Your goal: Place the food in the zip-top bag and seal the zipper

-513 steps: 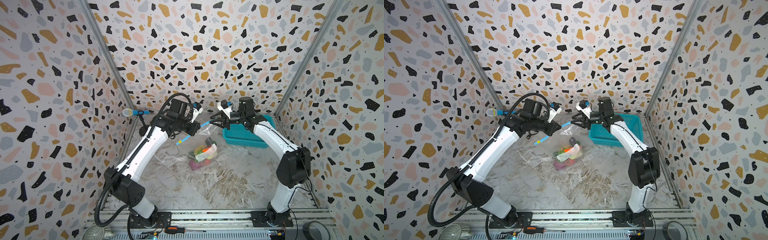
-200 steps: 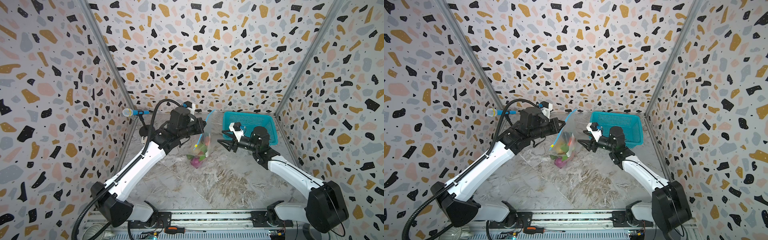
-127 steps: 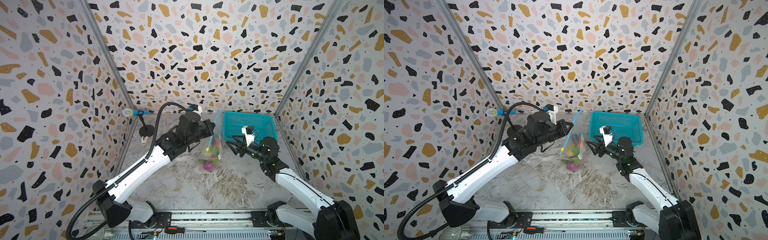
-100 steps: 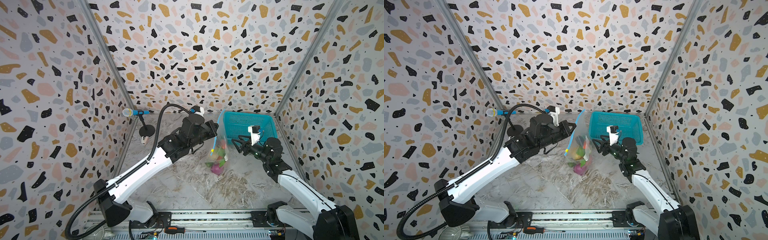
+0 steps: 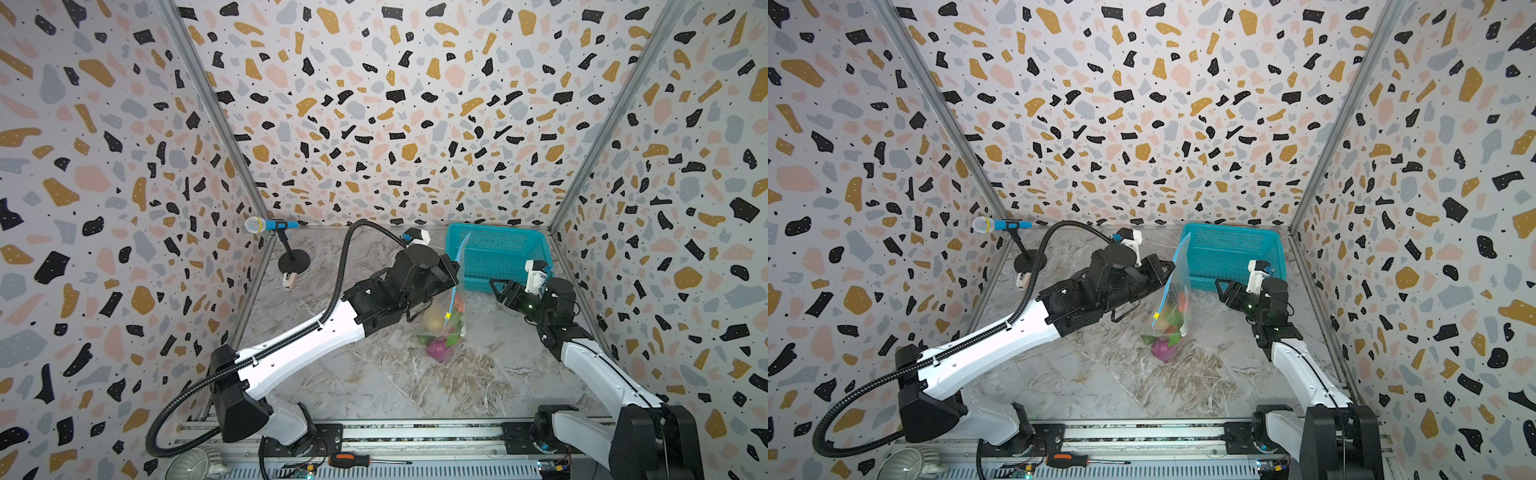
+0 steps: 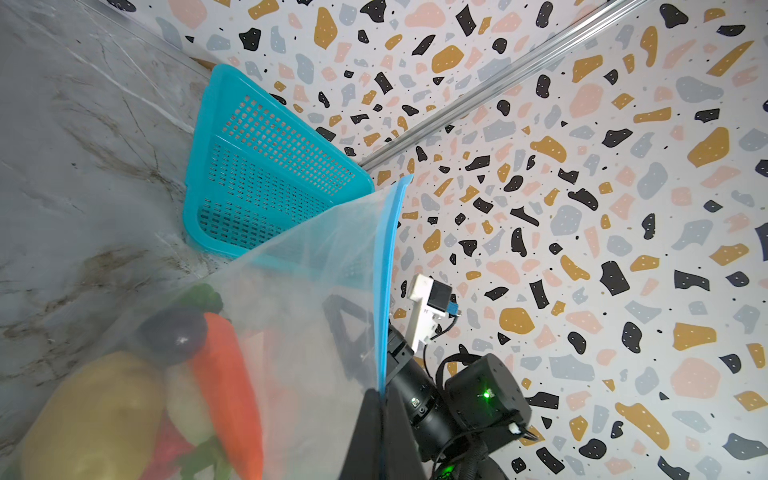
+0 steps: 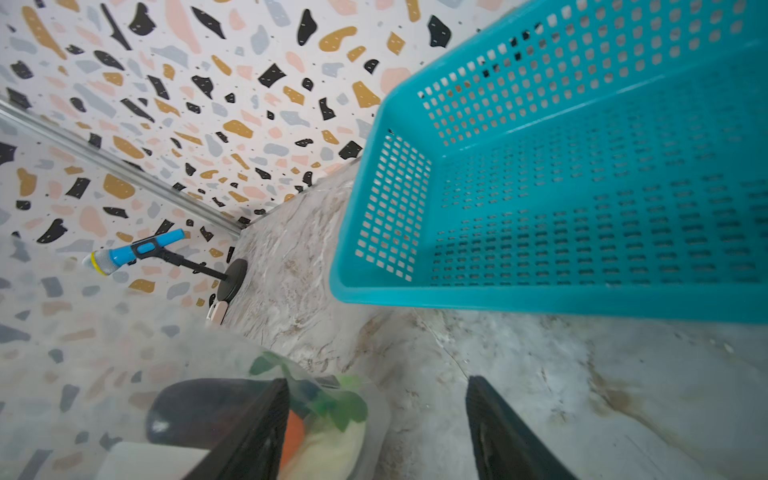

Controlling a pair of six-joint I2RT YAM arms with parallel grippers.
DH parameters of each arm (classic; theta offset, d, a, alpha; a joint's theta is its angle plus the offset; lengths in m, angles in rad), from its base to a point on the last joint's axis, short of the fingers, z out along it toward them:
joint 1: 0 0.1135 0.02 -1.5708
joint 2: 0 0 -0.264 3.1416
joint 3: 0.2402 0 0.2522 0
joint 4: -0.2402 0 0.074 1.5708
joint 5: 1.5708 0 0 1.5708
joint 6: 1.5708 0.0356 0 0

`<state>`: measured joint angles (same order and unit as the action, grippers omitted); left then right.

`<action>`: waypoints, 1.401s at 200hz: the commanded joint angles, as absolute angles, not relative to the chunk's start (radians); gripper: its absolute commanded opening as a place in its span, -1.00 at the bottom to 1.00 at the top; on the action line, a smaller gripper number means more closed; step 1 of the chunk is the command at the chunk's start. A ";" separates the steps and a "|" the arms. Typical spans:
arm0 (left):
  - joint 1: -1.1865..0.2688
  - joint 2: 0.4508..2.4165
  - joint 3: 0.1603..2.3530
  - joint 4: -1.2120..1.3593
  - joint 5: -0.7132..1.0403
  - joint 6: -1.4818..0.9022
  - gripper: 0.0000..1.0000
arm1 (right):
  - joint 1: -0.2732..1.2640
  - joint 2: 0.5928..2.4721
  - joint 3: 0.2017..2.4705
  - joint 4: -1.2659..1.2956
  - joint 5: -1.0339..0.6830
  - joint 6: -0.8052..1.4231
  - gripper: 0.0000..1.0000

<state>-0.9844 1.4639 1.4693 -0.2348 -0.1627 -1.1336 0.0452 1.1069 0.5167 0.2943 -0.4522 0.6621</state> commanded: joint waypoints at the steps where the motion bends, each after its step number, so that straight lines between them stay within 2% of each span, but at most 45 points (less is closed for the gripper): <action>1: -0.991 1.448 1.451 -0.116 -0.174 -1.147 -1.00 | 0.038 1.161 0.513 0.376 -0.479 0.737 0.49; 24: -0.990 1.445 1.448 -0.116 -0.177 -1.133 -1.00 | 0.032 1.268 0.534 0.435 -0.503 0.735 0.63; 45: -0.990 1.440 1.441 -0.111 -0.187 -1.116 -1.00 | 0.033 1.336 0.550 0.489 -0.489 0.729 0.66; 125: -0.980 1.478 1.467 -0.108 -0.158 -1.066 -1.00 | 0.031 1.531 0.695 0.516 -0.434 0.654 0.66; 280: -0.947 1.510 1.457 -0.078 -0.097 -1.057 -1.00 | 0.009 1.707 0.871 0.545 -0.370 0.644 0.61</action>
<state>-0.9535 1.5116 1.4422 -0.1688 -0.1104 -1.0725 0.0105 1.7016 0.8261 0.5247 -0.3904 0.6605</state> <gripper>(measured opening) 0.047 0.804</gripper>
